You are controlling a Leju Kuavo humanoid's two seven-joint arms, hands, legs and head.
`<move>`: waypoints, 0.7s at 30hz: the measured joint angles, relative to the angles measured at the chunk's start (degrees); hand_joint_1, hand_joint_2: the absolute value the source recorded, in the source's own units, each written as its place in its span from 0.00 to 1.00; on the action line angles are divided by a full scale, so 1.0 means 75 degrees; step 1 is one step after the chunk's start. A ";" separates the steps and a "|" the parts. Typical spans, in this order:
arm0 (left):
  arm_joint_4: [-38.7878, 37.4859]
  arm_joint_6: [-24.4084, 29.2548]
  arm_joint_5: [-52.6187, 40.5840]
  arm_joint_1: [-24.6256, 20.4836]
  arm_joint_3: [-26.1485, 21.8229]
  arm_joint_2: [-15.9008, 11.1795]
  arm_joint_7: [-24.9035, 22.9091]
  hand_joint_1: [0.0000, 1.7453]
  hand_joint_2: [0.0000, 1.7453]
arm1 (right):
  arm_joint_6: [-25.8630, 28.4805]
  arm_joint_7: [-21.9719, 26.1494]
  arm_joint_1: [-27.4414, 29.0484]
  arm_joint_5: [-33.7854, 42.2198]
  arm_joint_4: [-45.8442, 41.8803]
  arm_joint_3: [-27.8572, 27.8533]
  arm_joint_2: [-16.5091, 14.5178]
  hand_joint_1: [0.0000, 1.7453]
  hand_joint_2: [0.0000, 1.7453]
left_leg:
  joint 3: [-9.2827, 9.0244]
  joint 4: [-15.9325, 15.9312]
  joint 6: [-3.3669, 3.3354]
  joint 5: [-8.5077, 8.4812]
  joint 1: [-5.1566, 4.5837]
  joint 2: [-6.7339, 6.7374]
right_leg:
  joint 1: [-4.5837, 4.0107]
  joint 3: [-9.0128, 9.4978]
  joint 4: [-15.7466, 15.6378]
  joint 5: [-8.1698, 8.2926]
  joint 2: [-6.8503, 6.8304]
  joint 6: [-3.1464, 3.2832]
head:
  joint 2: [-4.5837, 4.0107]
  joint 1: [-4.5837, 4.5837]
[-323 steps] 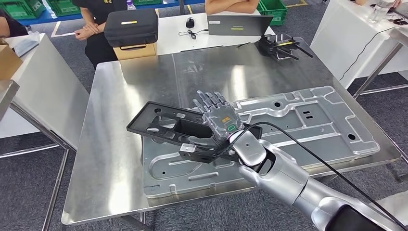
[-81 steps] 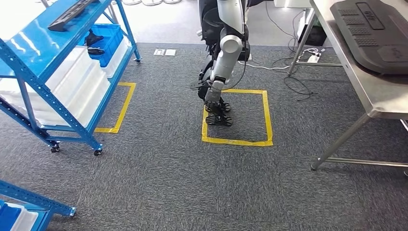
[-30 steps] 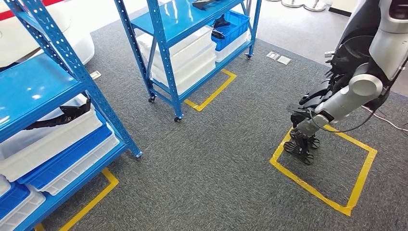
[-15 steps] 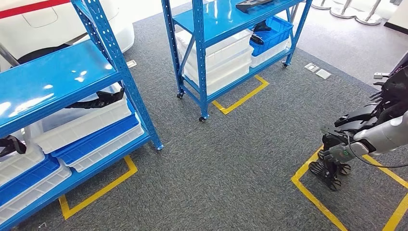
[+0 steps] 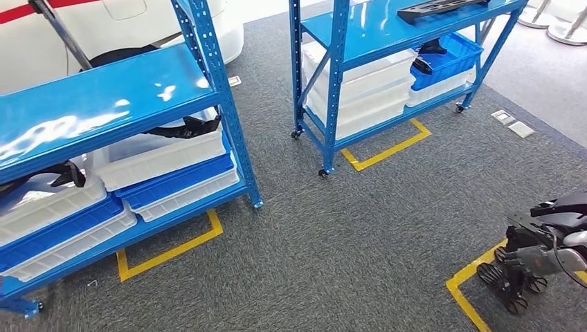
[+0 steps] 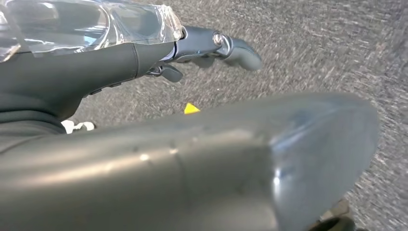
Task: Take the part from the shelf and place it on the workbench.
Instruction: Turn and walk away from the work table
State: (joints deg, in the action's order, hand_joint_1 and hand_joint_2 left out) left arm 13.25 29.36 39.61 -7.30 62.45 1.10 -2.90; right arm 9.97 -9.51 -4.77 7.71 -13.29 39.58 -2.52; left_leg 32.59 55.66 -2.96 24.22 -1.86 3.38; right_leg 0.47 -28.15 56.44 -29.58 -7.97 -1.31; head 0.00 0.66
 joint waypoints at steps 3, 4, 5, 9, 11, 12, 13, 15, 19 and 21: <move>0.0000 0.0004 -0.0004 0.0010 0.0000 0.0001 0.0002 0.00 0.00 | 0.0010 0.0005 -0.0047 0.0007 -0.0002 0.0007 -0.0013 0.00 0.00 | -0.0136 -0.0195 -0.0028 -0.0105 0.0116 -0.0288 | 0.0008 -0.0010 0.0219 -0.0197 0.0331 -0.0104 | 0.0000 -0.0006; 0.0000 0.0007 -0.0005 -0.0001 -0.0001 0.0001 0.0002 0.00 0.00 | 0.0013 0.0007 -0.0038 0.0010 -0.0002 0.0009 -0.0012 0.00 0.00 | -0.0186 -0.0245 -0.0039 -0.0131 0.0162 -0.0384 | 0.0016 -0.0161 0.0561 -0.0378 0.0607 -0.0129 | 0.0000 -0.0015; 0.0000 0.0009 -0.0007 -0.0022 -0.0001 0.0004 0.0002 0.00 0.00 | 0.0016 0.0009 -0.0023 0.0011 -0.0001 0.0011 -0.0011 0.00 0.00 | -0.0203 -0.0258 -0.0056 -0.0131 0.0168 -0.0489 | 0.0025 -0.0413 0.1056 -0.0601 0.0850 -0.0148 | 0.0000 -0.0024; 0.0000 0.0008 -0.0002 -0.0034 -0.0001 0.0022 0.0002 0.00 0.00 | 0.0025 0.0007 0.0032 0.0012 0.0000 0.0017 -0.0004 0.00 0.00 | -0.0242 -0.0235 -0.0035 -0.0093 0.0227 -0.1003 | 0.0072 -0.1106 0.1971 -0.0626 0.1037 -0.0250 | 0.0000 -0.0039; 0.0000 0.0012 0.0000 -0.0017 -0.0001 0.0020 0.0002 0.00 0.00 | 0.0031 0.0007 0.0052 0.0012 0.0001 0.0021 -0.0002 0.00 0.00 | -0.0259 -0.0181 0.0048 -0.0041 0.0278 -0.1260 | 0.0156 -0.0758 0.0977 0.0017 0.1303 -0.0324 | -0.0001 -0.0041; 0.0000 0.0016 0.0000 -0.0022 -0.0002 0.0017 0.0001 0.00 0.00 | 0.0033 0.0008 0.0060 0.0014 0.0001 0.0025 -0.0001 0.00 0.00 | -0.0243 -0.0131 0.0103 -0.0002 0.0287 -0.1381 | 0.0196 -0.0575 0.0510 0.0234 0.1490 -0.0338 | -0.0001 -0.0041; 0.0000 0.0020 -0.0002 -0.0030 -0.0002 0.0015 0.0001 0.00 0.00 | 0.0034 0.0009 0.0063 0.0016 0.0002 0.0029 -0.0001 0.00 0.00 | -0.0218 -0.0091 0.0156 0.0027 0.0289 -0.1481 | 0.0225 -0.0452 0.0196 0.0348 0.1637 -0.0329 | -0.0001 -0.0039; 0.0000 0.0026 -0.0002 -0.0026 -0.0001 0.0014 -0.0001 0.00 0.00 | 0.0045 0.0013 0.0046 0.0027 0.0003 0.0035 -0.0001 0.00 0.00 | -0.0160 -0.0067 0.0250 0.0051 0.0300 -0.1646 | 0.0195 -0.0399 0.0068 0.0340 0.1635 -0.0228 | 0.0000 -0.0033; 0.0000 0.0044 0.0035 0.0024 0.0000 0.0010 0.0001 0.00 0.00 | 0.0134 0.0113 0.0026 0.0106 0.0003 0.0036 -0.0007 0.00 0.00 | 0.0126 0.0532 0.0383 0.0357 0.0301 -0.0987 | 0.0180 -0.0357 0.0038 0.0347 0.1302 -0.0006 | -0.0001 -0.0005; 0.0000 0.0046 0.0057 0.0000 0.0000 0.0011 0.0002 0.00 0.00 | 0.0153 0.0160 0.0048 0.0117 0.0003 0.0036 -0.0005 0.00 0.00 | 0.0665 0.1595 0.0439 0.0820 0.0303 -0.0622 | 0.0138 -0.0337 0.0040 0.0313 0.1140 0.0041 | -0.0001 0.0013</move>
State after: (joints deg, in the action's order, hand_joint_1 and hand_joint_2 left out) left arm 13.25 29.70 40.03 -7.30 62.45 1.18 -2.89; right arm 11.11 -8.31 -4.41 8.59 -13.27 39.85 -2.56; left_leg 37.58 67.63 0.33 30.37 0.42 -1.28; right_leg 1.51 -30.67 56.74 -27.23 0.58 -1.01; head -0.01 0.76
